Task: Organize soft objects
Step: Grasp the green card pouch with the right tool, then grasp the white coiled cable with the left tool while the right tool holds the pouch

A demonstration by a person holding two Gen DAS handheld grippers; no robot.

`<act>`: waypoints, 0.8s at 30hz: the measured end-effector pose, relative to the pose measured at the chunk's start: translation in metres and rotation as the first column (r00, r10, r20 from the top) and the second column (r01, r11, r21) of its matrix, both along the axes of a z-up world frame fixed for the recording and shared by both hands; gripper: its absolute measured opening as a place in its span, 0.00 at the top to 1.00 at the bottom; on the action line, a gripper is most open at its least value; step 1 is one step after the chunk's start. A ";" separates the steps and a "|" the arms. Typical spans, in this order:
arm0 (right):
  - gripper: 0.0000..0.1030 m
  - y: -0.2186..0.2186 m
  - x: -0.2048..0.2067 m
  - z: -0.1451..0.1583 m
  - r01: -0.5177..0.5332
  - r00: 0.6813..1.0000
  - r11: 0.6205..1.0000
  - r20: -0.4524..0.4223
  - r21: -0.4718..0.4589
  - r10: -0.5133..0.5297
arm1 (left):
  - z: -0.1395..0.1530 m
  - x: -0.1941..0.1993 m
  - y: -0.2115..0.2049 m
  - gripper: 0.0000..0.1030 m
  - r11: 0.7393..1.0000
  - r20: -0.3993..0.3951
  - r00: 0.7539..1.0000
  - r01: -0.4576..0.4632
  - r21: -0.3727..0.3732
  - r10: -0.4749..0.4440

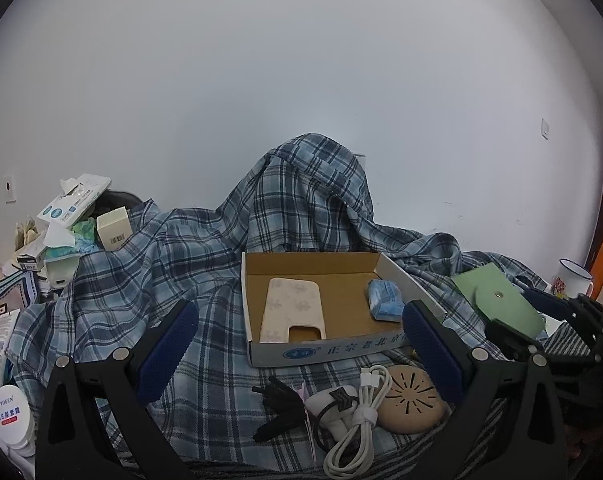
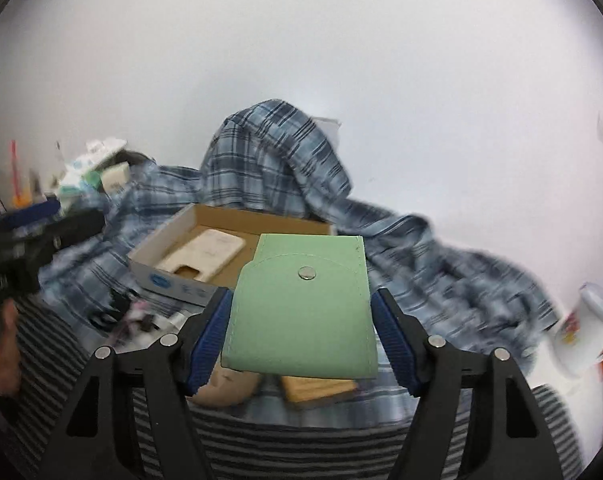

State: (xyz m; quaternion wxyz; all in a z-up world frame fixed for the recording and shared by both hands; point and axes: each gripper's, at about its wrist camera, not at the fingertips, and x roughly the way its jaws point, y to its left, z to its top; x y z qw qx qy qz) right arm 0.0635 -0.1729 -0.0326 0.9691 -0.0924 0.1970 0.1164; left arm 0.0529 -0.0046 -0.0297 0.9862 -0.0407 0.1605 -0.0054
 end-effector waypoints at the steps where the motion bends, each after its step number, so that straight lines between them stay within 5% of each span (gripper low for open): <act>1: 0.32 0.000 -0.003 -0.001 0.007 1.000 1.000 0.019 -0.028 -0.006 | 0.000 0.001 0.001 0.00 1.000 -0.002 1.000 0.000 -0.002 0.000; 11: 0.32 -0.015 -0.005 -0.005 -0.011 1.000 0.999 0.003 0.050 0.011 | 0.000 0.004 0.008 0.01 1.000 -0.021 1.000 0.011 -0.028 -0.011; 15: 0.32 -0.017 -0.001 -0.007 -0.005 1.000 0.998 -0.013 0.069 0.006 | -0.001 0.012 0.004 0.26 0.993 -0.090 0.989 0.111 -0.032 -0.114; 18: 0.32 -0.019 -0.001 -0.007 -0.006 1.000 0.997 -0.018 0.082 0.007 | -0.007 0.021 -0.007 0.40 0.983 -0.189 0.965 0.183 -0.015 -0.182; 24: 0.32 -0.019 0.001 -0.008 -0.010 1.000 0.996 -0.027 0.085 0.012 | -0.031 0.032 -0.025 0.59 0.950 -0.381 0.873 0.307 -0.054 -0.304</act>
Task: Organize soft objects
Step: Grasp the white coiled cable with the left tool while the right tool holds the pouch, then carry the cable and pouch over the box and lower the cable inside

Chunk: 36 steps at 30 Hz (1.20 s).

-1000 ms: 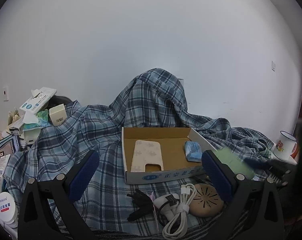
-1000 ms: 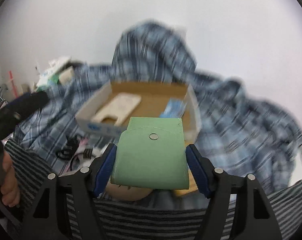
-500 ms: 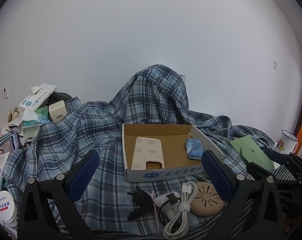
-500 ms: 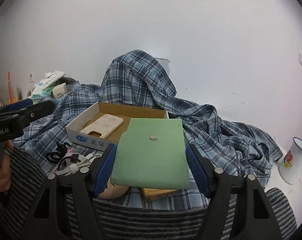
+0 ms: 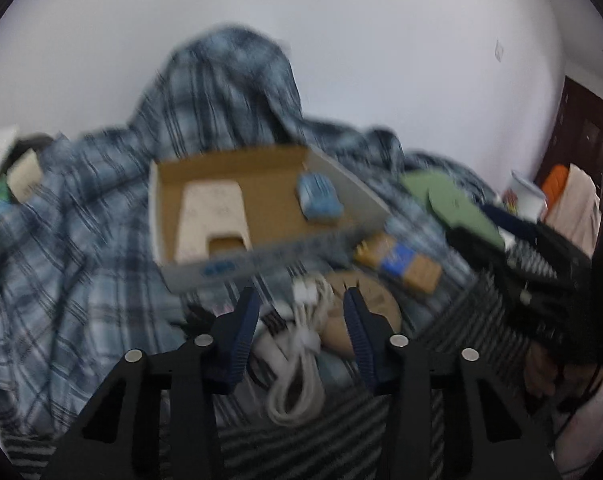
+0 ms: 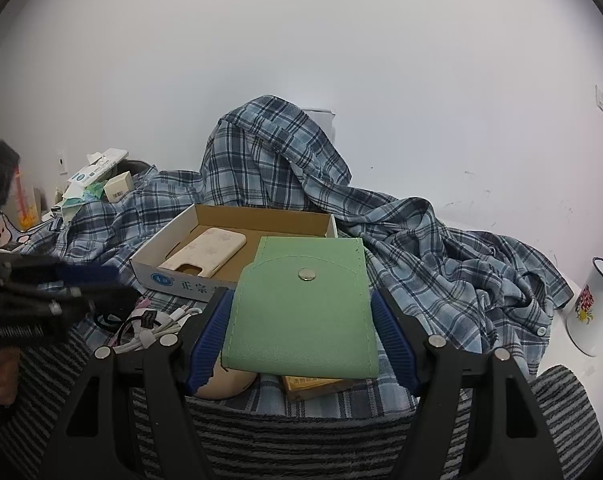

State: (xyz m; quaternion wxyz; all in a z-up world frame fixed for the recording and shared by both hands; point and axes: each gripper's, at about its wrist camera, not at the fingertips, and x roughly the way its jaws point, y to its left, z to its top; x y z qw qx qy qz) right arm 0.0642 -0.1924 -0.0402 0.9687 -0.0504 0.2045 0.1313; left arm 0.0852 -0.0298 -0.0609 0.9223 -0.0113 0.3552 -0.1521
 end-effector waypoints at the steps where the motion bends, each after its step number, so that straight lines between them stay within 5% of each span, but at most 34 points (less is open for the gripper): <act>1: 0.32 0.000 0.000 0.000 0.000 1.000 1.000 -0.002 0.002 0.000 | -0.003 0.002 -0.002 0.65 1.000 -0.023 1.000 0.011 -0.002 -0.011; 10: 0.32 -0.002 0.003 -0.001 0.005 1.000 1.000 -0.017 0.013 -0.004 | -0.030 0.019 -0.005 0.68 1.000 -0.185 0.983 0.021 0.011 -0.019; 14: 0.32 -0.002 0.003 -0.001 0.004 1.000 1.000 -0.017 0.011 -0.004 | -0.036 0.022 -0.008 0.68 0.998 -0.209 0.978 0.013 0.055 -0.002; 19: 0.32 -0.001 0.003 -0.001 0.005 1.000 1.000 -0.016 0.010 -0.005 | -0.036 0.022 -0.009 0.82 0.998 -0.185 0.983 0.019 0.065 -0.006; 27: 0.32 -0.001 0.001 -0.001 0.005 1.000 1.000 -0.008 0.014 -0.005 | -0.003 -0.016 0.000 0.82 0.999 0.071 0.997 -0.031 0.037 0.029; 36: 0.32 0.001 -0.007 0.002 -0.007 0.999 1.000 0.035 0.011 0.007 | 0.029 -0.067 0.016 0.82 0.993 0.372 0.922 -0.117 -0.004 0.109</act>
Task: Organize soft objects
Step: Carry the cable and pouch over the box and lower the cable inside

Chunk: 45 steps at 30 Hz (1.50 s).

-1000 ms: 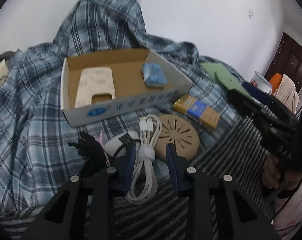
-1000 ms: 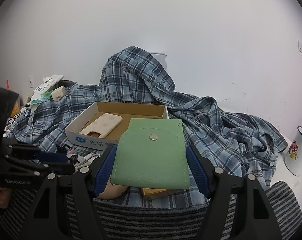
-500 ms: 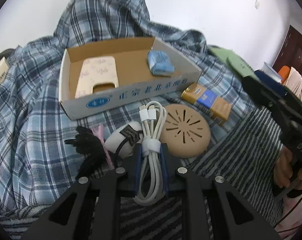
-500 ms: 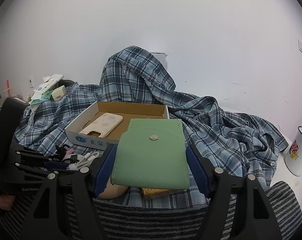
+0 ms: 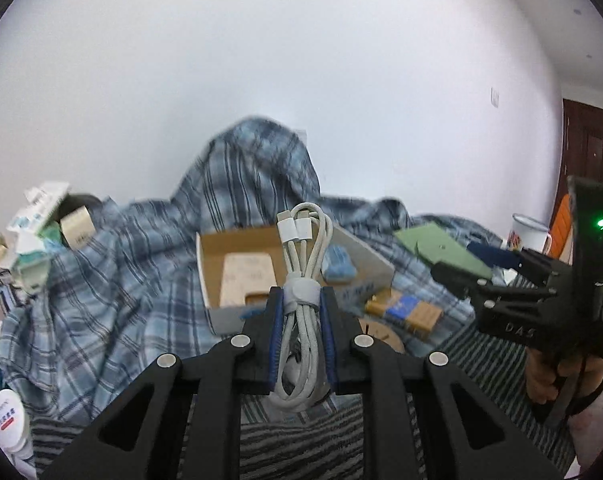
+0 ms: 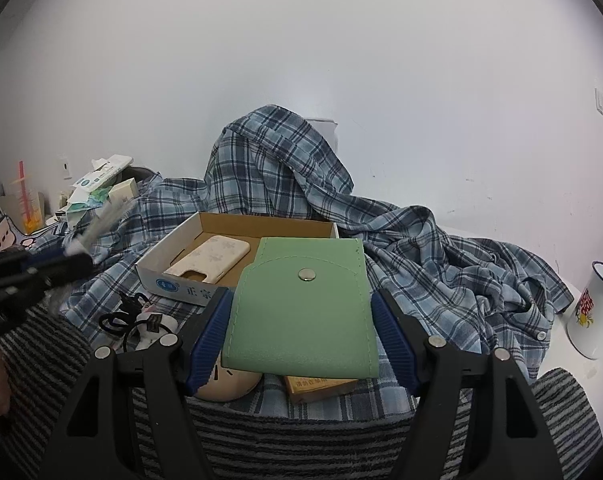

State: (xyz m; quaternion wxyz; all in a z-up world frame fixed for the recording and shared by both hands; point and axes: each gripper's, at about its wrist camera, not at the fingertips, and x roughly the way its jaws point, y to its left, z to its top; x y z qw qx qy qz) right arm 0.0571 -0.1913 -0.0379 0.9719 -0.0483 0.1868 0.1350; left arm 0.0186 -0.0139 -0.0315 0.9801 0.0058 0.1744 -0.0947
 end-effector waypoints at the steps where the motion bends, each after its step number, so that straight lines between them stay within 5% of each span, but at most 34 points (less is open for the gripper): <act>1: 0.32 0.000 -0.002 0.000 -0.001 1.000 1.000 0.004 -0.001 0.001 | 0.002 -0.003 0.001 0.82 1.000 0.017 1.000 0.002 -0.002 -0.002; 16: 0.32 0.004 -0.005 0.015 -0.010 0.999 1.000 0.039 -0.002 0.010 | 0.032 -0.006 -0.008 0.82 0.993 0.078 0.992 -0.107 0.048 0.103; 26: 0.32 0.017 0.012 0.113 -0.091 0.984 0.992 0.161 0.087 0.076 | 0.101 0.026 -0.006 0.82 0.986 0.151 0.975 -0.160 -0.043 0.165; 33: 0.32 0.015 0.048 0.149 -0.027 0.962 0.991 0.271 0.132 -0.010 | 0.134 0.072 0.007 0.82 0.980 0.229 0.953 -0.185 -0.080 0.198; 45: 0.32 0.023 0.097 0.111 -0.042 0.971 0.990 0.239 0.138 0.008 | 0.085 0.143 0.026 0.82 0.983 0.112 0.982 -0.140 -0.122 0.153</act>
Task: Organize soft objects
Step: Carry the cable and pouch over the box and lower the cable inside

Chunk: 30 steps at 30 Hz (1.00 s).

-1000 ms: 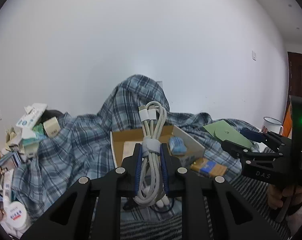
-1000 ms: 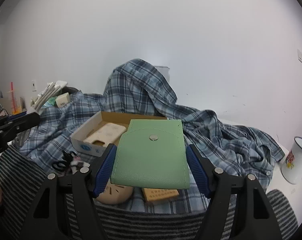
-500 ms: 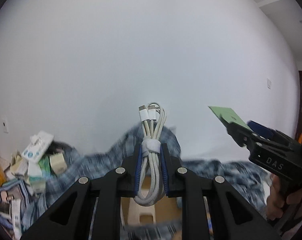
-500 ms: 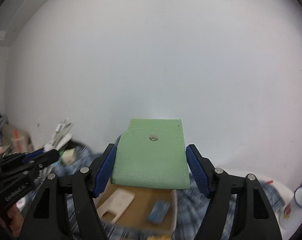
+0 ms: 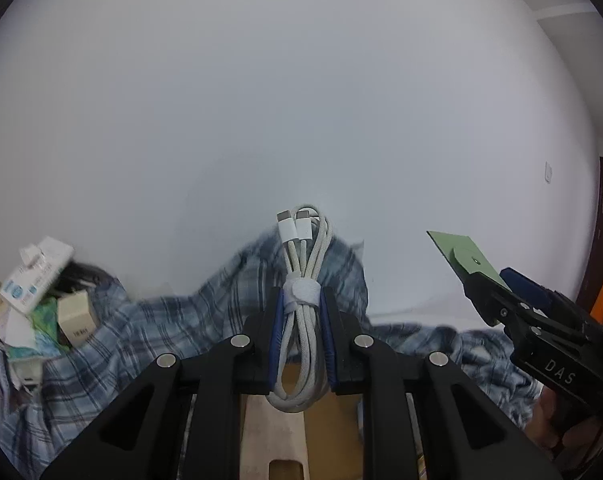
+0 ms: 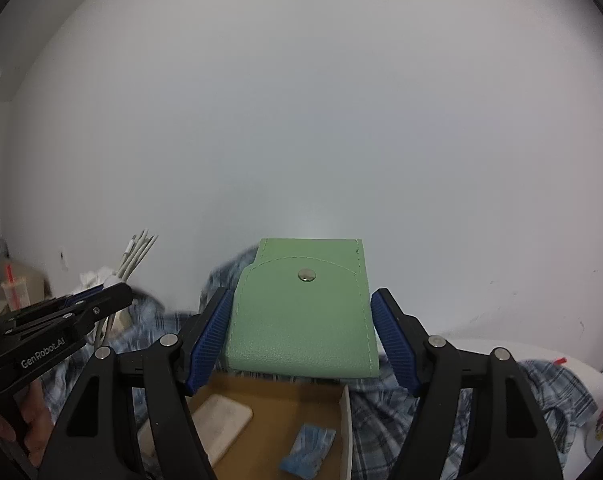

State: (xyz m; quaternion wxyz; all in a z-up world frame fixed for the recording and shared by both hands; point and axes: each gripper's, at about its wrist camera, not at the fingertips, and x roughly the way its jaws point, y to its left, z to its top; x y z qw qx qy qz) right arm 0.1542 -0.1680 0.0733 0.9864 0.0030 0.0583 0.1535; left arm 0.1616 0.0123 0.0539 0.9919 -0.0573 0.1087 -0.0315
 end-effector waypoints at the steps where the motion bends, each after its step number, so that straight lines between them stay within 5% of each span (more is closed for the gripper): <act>1: 0.32 0.001 0.003 -0.006 -0.003 1.000 1.000 -0.012 -0.008 0.002 | -0.008 0.002 0.001 0.82 1.000 -0.013 1.000 -0.005 -0.002 0.004; 7: 0.32 0.006 0.028 -0.039 -0.021 0.991 0.999 -0.135 -0.048 0.014 | -0.047 0.035 0.007 0.82 1.000 -0.172 0.985 -0.023 0.004 0.024; 13: 0.32 0.010 0.050 -0.062 -0.018 0.974 0.995 -0.227 -0.098 -0.005 | -0.077 0.058 0.005 0.82 1.000 -0.351 0.936 0.005 -0.029 -0.015; 17: 0.32 0.016 0.063 -0.078 -0.020 0.955 0.991 -0.297 -0.130 -0.020 | -0.091 0.066 -0.001 0.82 1.000 -0.437 0.899 -0.019 0.022 0.027; 22: 0.32 0.017 0.076 -0.097 -0.025 0.924 0.987 -0.380 -0.159 -0.038 | -0.102 0.072 -0.002 0.82 0.999 -0.479 0.877 -0.008 0.035 0.024; 30: 0.32 0.020 0.082 -0.106 -0.050 0.902 0.986 -0.431 -0.159 -0.024 | -0.104 0.074 -0.003 0.81 0.998 -0.482 0.876 -0.004 0.055 0.030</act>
